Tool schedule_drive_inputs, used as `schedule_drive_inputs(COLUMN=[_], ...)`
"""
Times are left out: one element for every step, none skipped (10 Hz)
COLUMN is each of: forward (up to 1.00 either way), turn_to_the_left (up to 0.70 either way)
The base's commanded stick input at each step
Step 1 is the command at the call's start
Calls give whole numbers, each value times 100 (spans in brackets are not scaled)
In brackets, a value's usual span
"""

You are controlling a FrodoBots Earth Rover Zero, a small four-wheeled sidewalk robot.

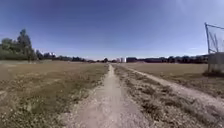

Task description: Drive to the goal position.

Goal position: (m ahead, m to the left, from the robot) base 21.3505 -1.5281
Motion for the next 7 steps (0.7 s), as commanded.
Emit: schedule_drive_inputs(forward=[70, 70, 70, 70, 70, 70, 70], turn_to_the_left=[0, 0, 0, 0, 0, 0, 0])
